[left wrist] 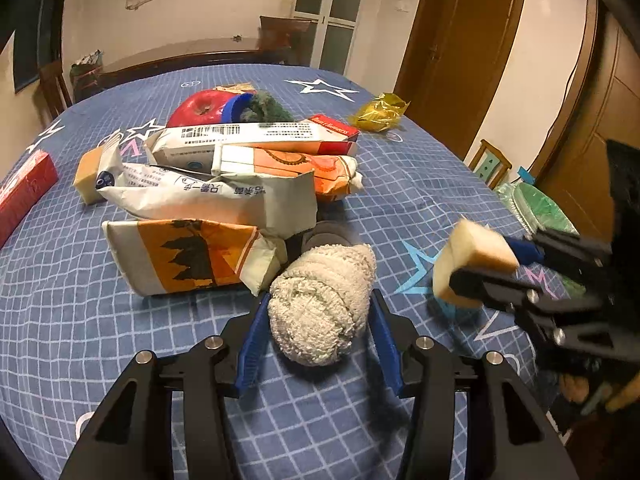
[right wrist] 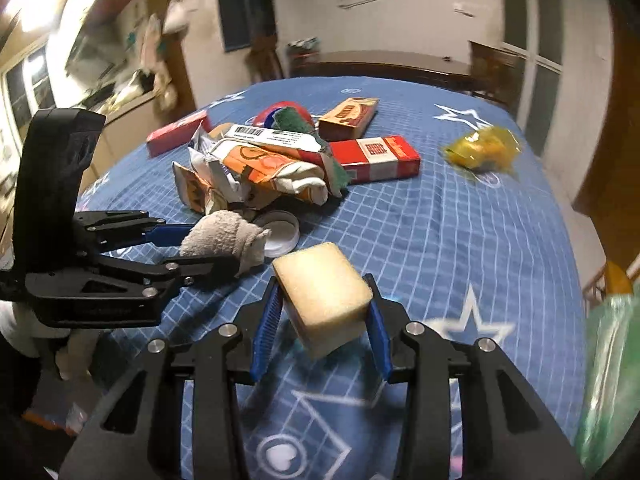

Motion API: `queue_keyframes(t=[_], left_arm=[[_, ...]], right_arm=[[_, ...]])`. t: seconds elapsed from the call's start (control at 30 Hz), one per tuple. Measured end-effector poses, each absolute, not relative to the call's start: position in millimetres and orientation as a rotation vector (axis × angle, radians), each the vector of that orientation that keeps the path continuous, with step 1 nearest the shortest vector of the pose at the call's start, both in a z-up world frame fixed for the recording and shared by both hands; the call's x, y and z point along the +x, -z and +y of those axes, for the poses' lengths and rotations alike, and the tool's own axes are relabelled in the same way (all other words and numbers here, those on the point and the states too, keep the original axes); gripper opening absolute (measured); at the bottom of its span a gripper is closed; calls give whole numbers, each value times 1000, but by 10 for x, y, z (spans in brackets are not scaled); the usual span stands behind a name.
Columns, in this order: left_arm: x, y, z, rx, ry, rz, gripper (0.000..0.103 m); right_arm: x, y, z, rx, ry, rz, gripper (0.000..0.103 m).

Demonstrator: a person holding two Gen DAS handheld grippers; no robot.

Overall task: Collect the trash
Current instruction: 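Grasp the grey sock with left tool while right tool grasps beige sponge, then carry the grey sock and beige sponge over the green bin with both tools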

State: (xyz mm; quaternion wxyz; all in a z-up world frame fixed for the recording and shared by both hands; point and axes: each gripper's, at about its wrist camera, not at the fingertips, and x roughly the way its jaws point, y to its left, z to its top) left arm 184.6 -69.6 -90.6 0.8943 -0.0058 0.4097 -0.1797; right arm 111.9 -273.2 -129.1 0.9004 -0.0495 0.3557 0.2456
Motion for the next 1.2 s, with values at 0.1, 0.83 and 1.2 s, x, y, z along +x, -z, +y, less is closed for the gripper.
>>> queue_keyframes(t=[0.1, 0.83, 1.2], left_arm=[[1868, 916, -760, 9, 370, 847, 44], [1204, 544, -749, 31, 248, 611, 38], [1081, 402, -819, 36, 285, 582, 38]], right_arm=[[1082, 1321, -2721, -74, -466, 731, 38], [657, 1137, -2676, -36, -285, 524, 40], [548, 1001, -2771, -6, -262, 504, 41]])
